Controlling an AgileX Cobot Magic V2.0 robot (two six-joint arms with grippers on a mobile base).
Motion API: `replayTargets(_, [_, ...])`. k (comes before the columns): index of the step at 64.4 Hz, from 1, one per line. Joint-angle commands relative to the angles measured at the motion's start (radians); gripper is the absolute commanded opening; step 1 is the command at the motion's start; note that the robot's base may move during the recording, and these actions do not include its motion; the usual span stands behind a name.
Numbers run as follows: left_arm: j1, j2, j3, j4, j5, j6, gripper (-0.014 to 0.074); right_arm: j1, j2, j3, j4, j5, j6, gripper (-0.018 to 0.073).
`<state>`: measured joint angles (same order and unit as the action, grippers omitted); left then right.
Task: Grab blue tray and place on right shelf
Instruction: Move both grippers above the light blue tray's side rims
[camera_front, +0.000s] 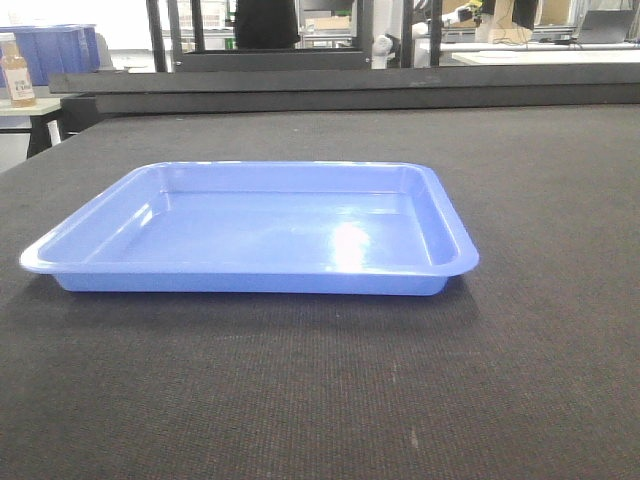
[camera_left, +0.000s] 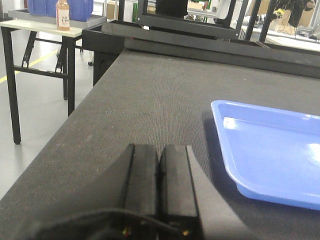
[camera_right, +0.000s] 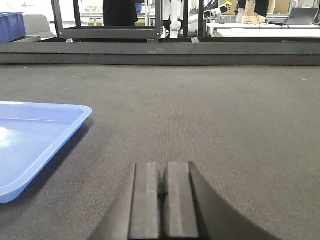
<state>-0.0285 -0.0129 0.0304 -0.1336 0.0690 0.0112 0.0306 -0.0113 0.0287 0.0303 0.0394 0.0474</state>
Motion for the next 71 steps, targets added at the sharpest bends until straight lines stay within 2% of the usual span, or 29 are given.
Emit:
replayTargets(1, [-0.001,-0.013,0.029,-0.002,-0.113,0.0,-0.0048,0.001,-0.02,-0.022,0.001,-0.098,-0.009,0.0056])
replayTargets(9, [-0.001,-0.008,0.0,-0.007,-0.223,-0.002,-0.0048,0.001,-0.02,-0.051,0.008,-0.135,-0.004,0.0056])
replayTargets(12, [-0.001,-0.008,-0.045,0.008,-0.224,-0.002,-0.0048,0.001,-0.019,-0.091,0.008,-0.129,-0.004,0.0056])
replayTargets(17, [-0.001,-0.003,-0.177,0.067,-0.104,-0.002,-0.0048,0.001,-0.018,-0.201,0.008,-0.075,-0.004,0.0056])
replayTargets(26, [-0.001,0.073,-0.434,0.072,0.227,0.0,-0.0025,0.001,0.039,-0.421,0.008,0.113,-0.004,0.0082])
replayTargets(29, [-0.001,0.127,-0.53,0.07,0.327,0.0,0.0031,0.001,0.084,-0.501,0.008,0.162,-0.004,0.016])
replayTargets(35, [-0.001,0.217,-0.62,0.049,0.424,0.0,0.018,0.001,0.162,-0.568,0.008,0.178,-0.004,0.0365])
replayTargets(40, [-0.001,0.297,-0.653,0.044,0.464,0.0,0.0322,0.001,0.237,-0.59,0.008,0.171,-0.004,0.0519])
replayTargets(46, [-0.003,0.389,-0.677,0.03,0.488,0.0,0.0425,0.004,0.322,-0.593,0.012,0.161,-0.004,0.0619])
replayTargets(52, [-0.05,0.458,-0.708,0.006,0.478,0.008,0.0436,0.046,0.393,-0.609,0.076,0.147,-0.004,0.0631])
replayTargets(58, [-0.124,0.543,-0.765,-0.037,0.53,0.079,0.0436,0.125,0.488,-0.665,0.164,0.179,-0.004,0.0631])
replayTargets(65, [-0.211,0.683,-0.85,-0.039,0.585,0.087,0.0436,0.247,0.629,-0.771,0.171,0.259,-0.004,0.0631])
replayTargets(71, [-0.255,0.804,-0.935,-0.039,0.606,0.087,0.0436,0.344,0.775,-0.875,0.171,0.32,-0.004,0.0631])
